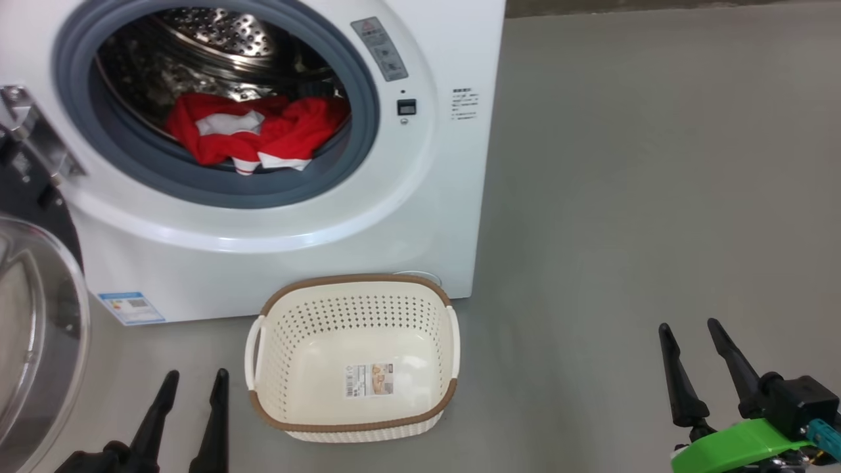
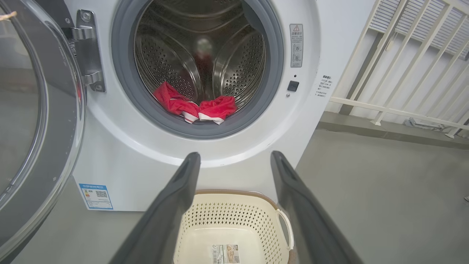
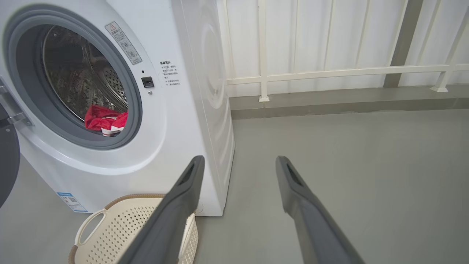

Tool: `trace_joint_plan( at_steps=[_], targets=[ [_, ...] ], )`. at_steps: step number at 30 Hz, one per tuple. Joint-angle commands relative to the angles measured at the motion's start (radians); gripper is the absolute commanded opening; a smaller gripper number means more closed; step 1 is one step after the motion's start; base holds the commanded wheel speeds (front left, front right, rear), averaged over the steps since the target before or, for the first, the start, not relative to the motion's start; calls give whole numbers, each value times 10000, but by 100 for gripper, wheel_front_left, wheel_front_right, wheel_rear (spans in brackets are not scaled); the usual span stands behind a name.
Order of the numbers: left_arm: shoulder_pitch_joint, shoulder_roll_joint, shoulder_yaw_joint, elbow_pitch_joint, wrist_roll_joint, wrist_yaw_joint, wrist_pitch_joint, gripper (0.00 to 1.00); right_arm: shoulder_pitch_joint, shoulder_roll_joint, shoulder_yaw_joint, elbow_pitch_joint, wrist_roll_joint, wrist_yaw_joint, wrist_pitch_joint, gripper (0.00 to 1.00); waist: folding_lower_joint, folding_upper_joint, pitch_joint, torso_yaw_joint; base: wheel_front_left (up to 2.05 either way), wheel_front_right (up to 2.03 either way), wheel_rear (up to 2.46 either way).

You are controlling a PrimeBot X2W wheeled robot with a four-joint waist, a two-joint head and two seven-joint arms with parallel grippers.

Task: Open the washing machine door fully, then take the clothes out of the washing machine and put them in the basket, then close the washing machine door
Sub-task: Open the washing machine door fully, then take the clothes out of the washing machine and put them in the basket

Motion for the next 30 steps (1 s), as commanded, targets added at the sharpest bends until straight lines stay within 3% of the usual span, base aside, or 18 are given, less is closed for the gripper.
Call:
trace_joint_plan(
  at_steps=[1, 30],
  targets=[
    [-191, 253, 244, -286, -119, 16, -49, 100, 2, -82, 88, -301, -42, 4, -92, 100, 0, -1, 36, -216, 0, 0, 0],
    [-448, 564, -134, -299, -794, 15, -49, 100, -21, 35, -43, -366, -90, 4, -92, 100, 0, -1, 121, -290, 5, -7, 2]
  ],
)
